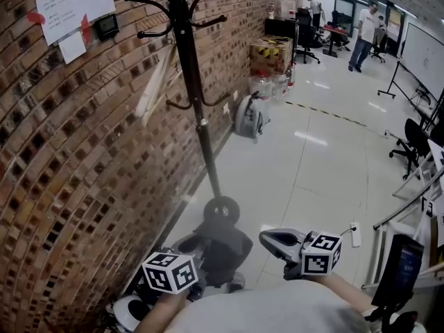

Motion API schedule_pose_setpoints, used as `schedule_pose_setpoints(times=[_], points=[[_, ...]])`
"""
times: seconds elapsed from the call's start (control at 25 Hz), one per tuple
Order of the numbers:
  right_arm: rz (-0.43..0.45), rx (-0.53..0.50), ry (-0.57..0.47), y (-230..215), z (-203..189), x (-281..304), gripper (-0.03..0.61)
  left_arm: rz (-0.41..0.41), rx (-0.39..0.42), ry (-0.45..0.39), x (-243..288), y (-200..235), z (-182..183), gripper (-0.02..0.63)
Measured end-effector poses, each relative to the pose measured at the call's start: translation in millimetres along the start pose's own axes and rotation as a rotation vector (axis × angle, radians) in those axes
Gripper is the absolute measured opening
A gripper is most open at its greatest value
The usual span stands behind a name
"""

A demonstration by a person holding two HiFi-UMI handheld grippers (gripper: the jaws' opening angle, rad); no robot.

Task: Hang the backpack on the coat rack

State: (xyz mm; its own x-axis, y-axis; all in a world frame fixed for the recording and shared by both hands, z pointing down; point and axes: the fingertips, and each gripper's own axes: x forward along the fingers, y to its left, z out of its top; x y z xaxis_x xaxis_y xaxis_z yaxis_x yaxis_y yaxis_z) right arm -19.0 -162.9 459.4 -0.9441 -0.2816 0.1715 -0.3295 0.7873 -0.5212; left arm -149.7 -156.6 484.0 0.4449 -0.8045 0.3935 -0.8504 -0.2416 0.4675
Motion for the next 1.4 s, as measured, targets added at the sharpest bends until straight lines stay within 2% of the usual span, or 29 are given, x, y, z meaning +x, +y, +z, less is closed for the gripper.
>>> schedule_pose_setpoints(times=[0.32, 0.72, 0.88, 1.16, 1.4], points=[[0.009, 0.041, -0.019, -43, 39, 58, 0.0, 0.002, 0.023, 0.007, 41, 52, 58, 0.025], [0.014, 0.051, -0.019, -73, 61, 99, 0.0, 0.034, 0.01, 0.004, 70, 94, 101, 0.025], [0.017, 0.054, -0.02, -81, 62, 107, 0.0, 0.037, -0.001, -0.021, 79, 107, 125, 0.025], [-0.026, 0.074, -0.035, -98, 67, 104, 0.0, 0.023, -0.016, -0.038, 103, 118, 163, 0.025], [-0.057, 0.083, -0.047, -112, 69, 100, 0.0, 0.033, 0.005, -0.055, 127, 131, 194, 0.025]])
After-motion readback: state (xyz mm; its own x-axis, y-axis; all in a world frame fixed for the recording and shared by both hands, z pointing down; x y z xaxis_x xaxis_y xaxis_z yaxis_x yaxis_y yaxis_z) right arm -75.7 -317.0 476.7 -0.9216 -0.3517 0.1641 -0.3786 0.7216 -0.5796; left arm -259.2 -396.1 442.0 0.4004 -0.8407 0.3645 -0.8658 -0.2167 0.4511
